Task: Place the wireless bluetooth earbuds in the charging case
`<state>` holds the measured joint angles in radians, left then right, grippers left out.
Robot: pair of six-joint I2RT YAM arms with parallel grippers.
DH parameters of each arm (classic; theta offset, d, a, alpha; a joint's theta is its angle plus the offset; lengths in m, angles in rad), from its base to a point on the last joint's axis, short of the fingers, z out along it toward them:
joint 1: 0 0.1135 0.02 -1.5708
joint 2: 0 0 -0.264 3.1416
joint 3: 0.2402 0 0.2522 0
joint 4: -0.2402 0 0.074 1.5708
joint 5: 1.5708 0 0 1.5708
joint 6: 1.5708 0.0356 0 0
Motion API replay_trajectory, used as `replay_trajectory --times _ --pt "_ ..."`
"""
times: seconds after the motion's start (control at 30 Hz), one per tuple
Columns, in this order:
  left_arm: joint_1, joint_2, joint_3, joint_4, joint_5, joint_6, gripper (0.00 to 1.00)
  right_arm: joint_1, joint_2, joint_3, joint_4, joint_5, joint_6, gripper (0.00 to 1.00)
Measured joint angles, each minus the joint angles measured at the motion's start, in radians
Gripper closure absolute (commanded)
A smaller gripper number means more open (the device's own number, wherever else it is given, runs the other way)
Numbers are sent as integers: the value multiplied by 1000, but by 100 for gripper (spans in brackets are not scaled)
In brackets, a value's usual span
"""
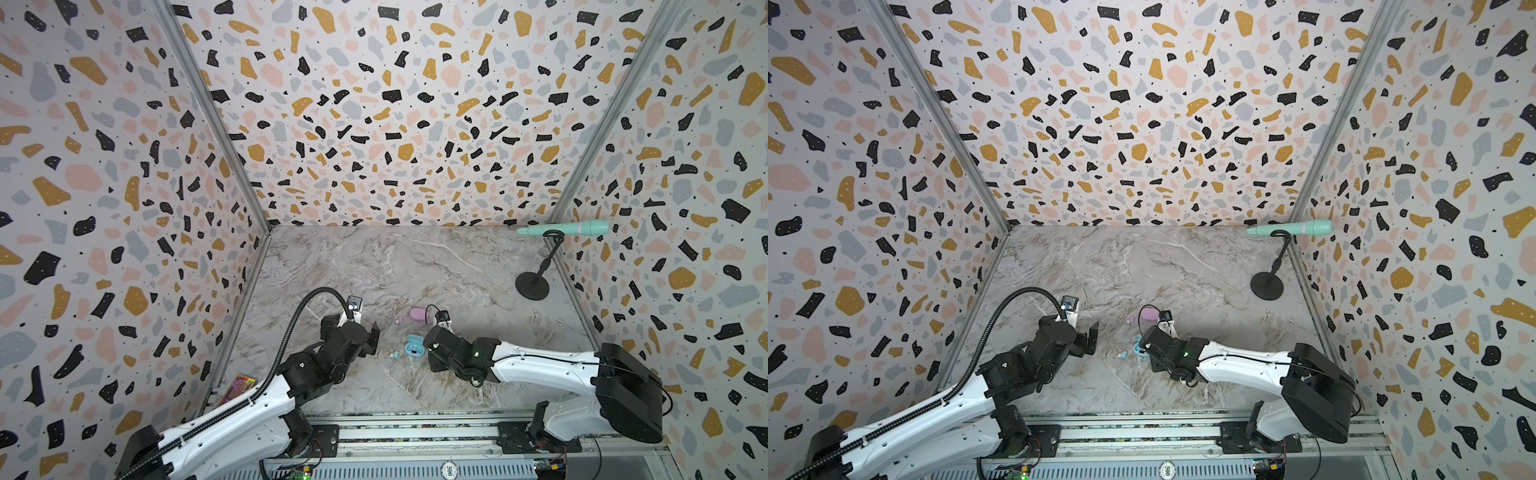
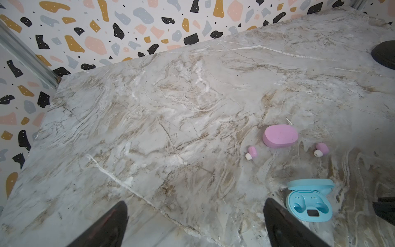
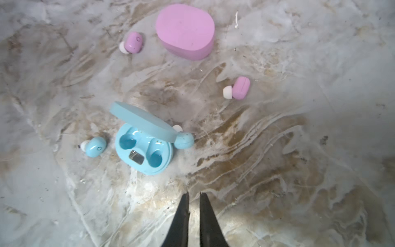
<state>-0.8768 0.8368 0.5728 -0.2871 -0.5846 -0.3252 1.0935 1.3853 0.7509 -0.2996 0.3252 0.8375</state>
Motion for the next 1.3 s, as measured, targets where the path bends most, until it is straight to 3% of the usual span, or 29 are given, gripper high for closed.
replay_trajectory --times 0.3,0.57,0.7,1.3 --pt "0 0 0 0 0 0 0 15 -23 0 5 17 -21 76" --pt "0 0 0 0 0 0 0 -127 -6 -17 63 -69 -45 69" --pt "0 0 0 0 0 0 0 -137 50 -14 89 -98 -58 65" --pt "0 2 0 0 0 0 0 -218 161 -11 206 -241 35 64"
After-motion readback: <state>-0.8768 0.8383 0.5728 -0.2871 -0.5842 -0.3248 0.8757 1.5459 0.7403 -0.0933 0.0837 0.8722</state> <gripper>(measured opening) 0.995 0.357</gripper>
